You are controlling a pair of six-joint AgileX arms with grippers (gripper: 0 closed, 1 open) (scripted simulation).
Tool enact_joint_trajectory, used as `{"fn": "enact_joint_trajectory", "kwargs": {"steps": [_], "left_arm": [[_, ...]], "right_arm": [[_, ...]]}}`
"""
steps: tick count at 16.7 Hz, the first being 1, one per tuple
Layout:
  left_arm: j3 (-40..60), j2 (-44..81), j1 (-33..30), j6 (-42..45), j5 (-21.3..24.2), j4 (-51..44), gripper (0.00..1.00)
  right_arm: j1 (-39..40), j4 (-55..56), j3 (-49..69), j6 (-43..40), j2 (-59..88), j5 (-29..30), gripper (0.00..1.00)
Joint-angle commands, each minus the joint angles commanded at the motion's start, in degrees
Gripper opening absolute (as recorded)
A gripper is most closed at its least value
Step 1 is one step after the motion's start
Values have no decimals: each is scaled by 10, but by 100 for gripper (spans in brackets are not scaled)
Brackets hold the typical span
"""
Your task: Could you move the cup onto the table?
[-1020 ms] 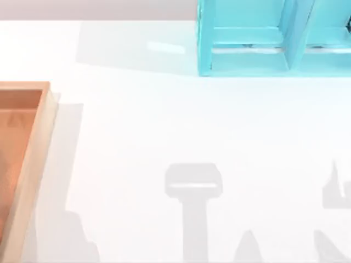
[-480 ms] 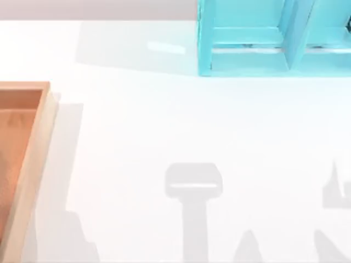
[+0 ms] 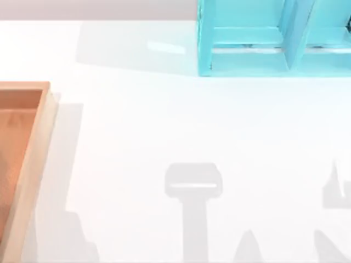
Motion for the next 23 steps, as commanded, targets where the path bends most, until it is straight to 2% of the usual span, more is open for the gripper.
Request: {"fn": "enact_joint_trajectory", "kwargs": {"steps": [5,7,10,16,19,23], "left_arm": [[24,-9,15,-10,5,-20,0],[47,-18,2,-27,7,-52,0],[86,-33,-62,-83,8,-115,0],[157,-71,-245,-245,3,-231,0],[172,-81,-276,-277,0,-252,0],[170,-78,-274,-275,1,-251,0]], "right_arm": [[0,0,0,0,0,0,100],[0,0,0,0,0,0,100],[0,0,0,0,0,0,100],[0,0,0,0,0,0,100],[0,0,0,0,0,0,100],[0,0,0,0,0,0,100]]}}
